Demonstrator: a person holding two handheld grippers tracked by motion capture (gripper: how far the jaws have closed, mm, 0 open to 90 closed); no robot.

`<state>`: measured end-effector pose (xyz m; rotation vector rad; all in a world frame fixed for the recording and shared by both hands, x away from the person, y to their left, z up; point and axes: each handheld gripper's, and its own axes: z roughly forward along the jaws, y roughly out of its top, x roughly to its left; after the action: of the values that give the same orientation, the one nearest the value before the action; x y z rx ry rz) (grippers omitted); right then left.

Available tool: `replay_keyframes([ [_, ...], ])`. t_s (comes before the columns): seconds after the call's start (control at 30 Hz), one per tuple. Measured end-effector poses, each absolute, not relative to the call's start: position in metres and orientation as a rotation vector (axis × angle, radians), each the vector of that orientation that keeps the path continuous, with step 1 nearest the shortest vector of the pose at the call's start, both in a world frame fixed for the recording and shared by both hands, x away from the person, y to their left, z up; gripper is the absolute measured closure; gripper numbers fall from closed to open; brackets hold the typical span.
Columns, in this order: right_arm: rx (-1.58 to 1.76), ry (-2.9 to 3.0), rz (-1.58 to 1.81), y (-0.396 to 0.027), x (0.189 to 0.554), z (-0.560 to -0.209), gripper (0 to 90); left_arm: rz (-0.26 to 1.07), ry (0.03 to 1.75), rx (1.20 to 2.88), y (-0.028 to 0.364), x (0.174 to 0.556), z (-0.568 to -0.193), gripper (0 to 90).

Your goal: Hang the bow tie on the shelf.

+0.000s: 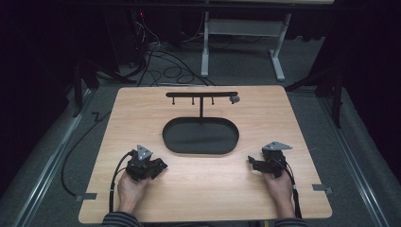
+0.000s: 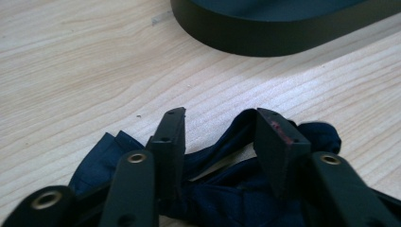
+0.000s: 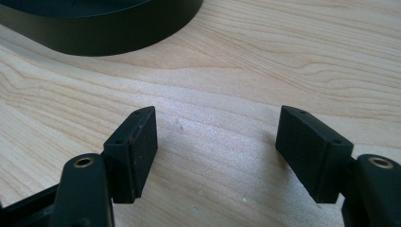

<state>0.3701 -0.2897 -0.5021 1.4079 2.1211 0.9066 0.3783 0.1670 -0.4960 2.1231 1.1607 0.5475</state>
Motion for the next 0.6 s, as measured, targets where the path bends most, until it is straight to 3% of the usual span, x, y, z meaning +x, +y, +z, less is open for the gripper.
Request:
replay_keyframes([
  [0.2, 1.41, 2.121, 0.905, -0.2896, 0.37, -0.502, 31.5, 0.513, 1.153, 2.125, 0.1674, 0.3809, -0.4981, 66.5],
  [0.47, 1.409, 2.121, 0.906, -0.2896, 0.3701, -0.5021, 31.5, 0.494, 1.124, 2.151, 0.1658, 0.3814, -0.4972, 86.0],
  [0.6, 1.41, 2.12, 0.906, -0.2896, 0.37, -0.5021, 31.5, 0.501, 1.126, 2.154, 0.1664, 0.382, -0.4969, 88.4],
])
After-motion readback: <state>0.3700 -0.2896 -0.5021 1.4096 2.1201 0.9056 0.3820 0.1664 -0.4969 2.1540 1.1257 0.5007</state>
